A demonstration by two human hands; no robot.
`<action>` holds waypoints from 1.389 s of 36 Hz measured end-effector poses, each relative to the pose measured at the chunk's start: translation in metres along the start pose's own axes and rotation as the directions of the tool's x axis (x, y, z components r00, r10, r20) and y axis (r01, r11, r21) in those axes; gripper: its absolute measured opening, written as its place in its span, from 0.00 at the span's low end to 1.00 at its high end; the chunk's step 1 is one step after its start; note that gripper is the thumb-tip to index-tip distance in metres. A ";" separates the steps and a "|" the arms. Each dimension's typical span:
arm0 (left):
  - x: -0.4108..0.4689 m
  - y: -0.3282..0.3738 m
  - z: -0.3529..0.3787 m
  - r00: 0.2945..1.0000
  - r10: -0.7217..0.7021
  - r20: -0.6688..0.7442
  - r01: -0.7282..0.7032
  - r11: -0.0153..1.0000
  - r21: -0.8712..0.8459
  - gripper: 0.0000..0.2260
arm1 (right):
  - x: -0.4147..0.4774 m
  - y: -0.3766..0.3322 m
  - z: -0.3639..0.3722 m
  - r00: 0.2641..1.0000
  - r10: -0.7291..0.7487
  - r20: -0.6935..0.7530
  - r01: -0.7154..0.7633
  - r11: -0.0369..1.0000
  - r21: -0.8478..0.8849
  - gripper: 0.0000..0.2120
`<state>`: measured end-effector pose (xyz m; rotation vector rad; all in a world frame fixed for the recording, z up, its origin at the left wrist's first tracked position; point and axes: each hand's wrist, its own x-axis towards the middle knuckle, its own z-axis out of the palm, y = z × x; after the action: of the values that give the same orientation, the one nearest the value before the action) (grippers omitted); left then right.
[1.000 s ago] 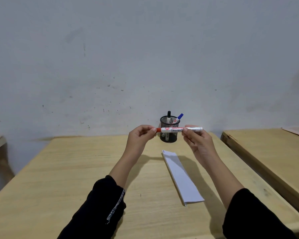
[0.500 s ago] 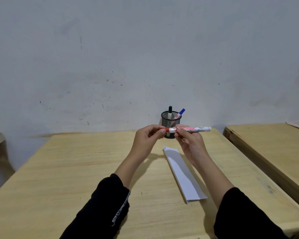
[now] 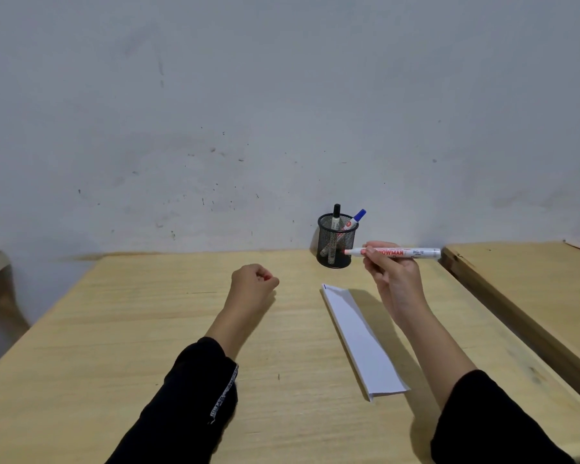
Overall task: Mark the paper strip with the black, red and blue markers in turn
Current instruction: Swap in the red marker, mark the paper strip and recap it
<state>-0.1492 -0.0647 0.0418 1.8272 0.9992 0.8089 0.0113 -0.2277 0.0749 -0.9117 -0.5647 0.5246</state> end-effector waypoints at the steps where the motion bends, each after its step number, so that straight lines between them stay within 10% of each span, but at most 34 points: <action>1: 0.000 -0.004 -0.001 1.000 -0.012 0.009 0.012 0.999 0.045 0.01 | 0.000 0.002 -0.001 1.000 0.007 -0.001 -0.007 1.000 -0.016 0.04; 16: 0.008 -0.014 0.003 0.984 0.005 0.181 -0.071 0.930 0.360 0.06 | -0.003 0.014 -0.002 0.998 0.026 0.065 -0.008 0.966 -0.257 0.05; 21: 0.007 -0.016 0.003 0.981 0.021 0.192 -0.083 0.943 0.322 0.22 | -0.003 0.015 -0.005 0.998 0.022 0.058 -0.007 0.968 -0.252 0.06; 28: 0.001 0.014 0.003 0.937 0.350 0.008 -0.343 0.915 0.211 0.22 | 0.005 0.011 -0.007 1.000 0.005 0.024 0.000 0.982 -0.190 0.04; 36: -0.037 0.019 0.053 0.776 0.416 0.474 -0.561 0.798 0.219 0.22 | 0.012 0.008 -0.005 1.000 0.002 0.017 0.000 0.993 -0.120 0.05; 50: -0.053 -0.001 0.051 0.731 0.349 0.587 -0.594 0.749 0.295 0.19 | 0.020 0.016 -0.001 0.996 0.071 -0.056 -0.073 0.996 -0.049 0.05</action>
<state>-0.1314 -0.1304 0.0136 2.6171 0.3670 0.3370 0.0238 -0.2073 0.0657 -0.9945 -0.4989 0.5508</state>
